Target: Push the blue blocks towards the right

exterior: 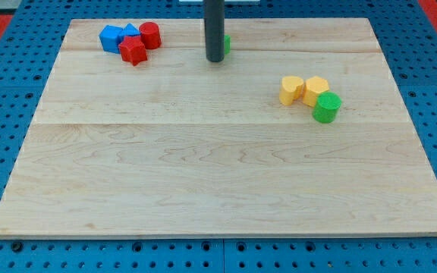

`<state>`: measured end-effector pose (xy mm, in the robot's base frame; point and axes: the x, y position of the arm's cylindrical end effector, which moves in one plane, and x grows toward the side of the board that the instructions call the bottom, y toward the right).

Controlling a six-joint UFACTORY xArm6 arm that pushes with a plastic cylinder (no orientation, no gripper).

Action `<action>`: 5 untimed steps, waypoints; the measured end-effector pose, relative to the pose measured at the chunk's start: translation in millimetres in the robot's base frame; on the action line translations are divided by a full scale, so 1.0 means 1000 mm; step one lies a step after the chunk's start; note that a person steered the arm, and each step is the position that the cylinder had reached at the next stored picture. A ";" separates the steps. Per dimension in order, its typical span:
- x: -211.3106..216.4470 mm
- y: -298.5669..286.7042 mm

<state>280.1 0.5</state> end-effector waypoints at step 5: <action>0.043 -0.208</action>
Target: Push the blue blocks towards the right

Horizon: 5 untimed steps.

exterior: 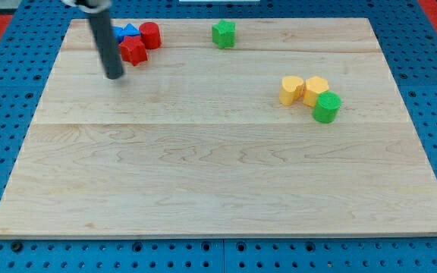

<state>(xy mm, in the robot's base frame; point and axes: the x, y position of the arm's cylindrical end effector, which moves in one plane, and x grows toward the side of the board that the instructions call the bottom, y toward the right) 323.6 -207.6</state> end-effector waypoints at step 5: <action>-0.064 -0.008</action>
<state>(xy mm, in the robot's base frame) 259.9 -215.7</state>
